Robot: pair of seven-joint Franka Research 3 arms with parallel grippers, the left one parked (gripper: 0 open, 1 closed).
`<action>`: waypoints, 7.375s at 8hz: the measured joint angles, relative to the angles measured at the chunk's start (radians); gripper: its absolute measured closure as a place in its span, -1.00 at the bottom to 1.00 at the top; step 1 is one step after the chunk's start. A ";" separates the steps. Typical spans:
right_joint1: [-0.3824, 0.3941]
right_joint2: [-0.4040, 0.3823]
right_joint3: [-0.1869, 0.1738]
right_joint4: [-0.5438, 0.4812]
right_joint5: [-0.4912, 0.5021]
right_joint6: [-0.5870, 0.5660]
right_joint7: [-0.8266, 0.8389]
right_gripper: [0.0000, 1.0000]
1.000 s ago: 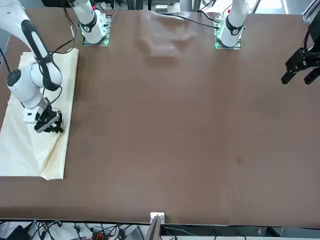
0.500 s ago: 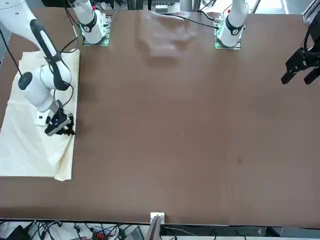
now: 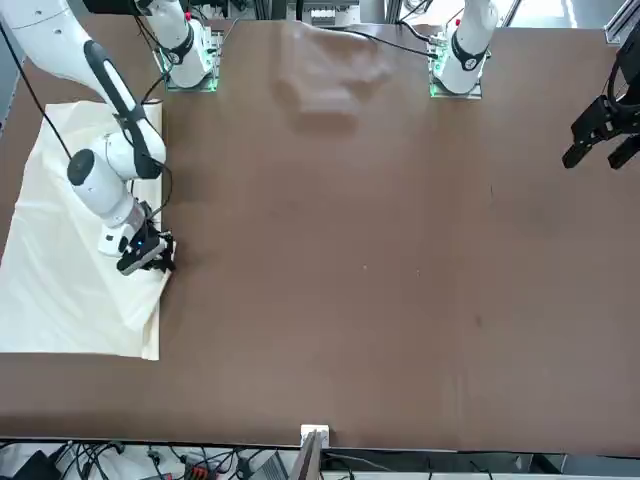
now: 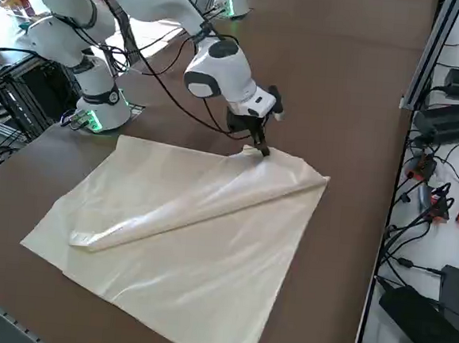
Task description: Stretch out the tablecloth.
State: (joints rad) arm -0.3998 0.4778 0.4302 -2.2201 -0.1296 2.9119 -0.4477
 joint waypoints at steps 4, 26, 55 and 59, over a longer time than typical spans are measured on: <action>0.076 0.052 0.000 0.066 0.000 0.000 0.174 0.96; 0.326 0.328 -0.057 0.553 0.229 -0.159 0.832 0.96; 0.415 0.574 -0.078 1.030 0.248 -0.390 1.761 0.96; 0.417 0.604 -0.078 1.076 0.330 -0.401 1.804 0.95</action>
State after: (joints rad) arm 0.0173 1.0816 0.3522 -1.1436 0.2004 2.5114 1.3565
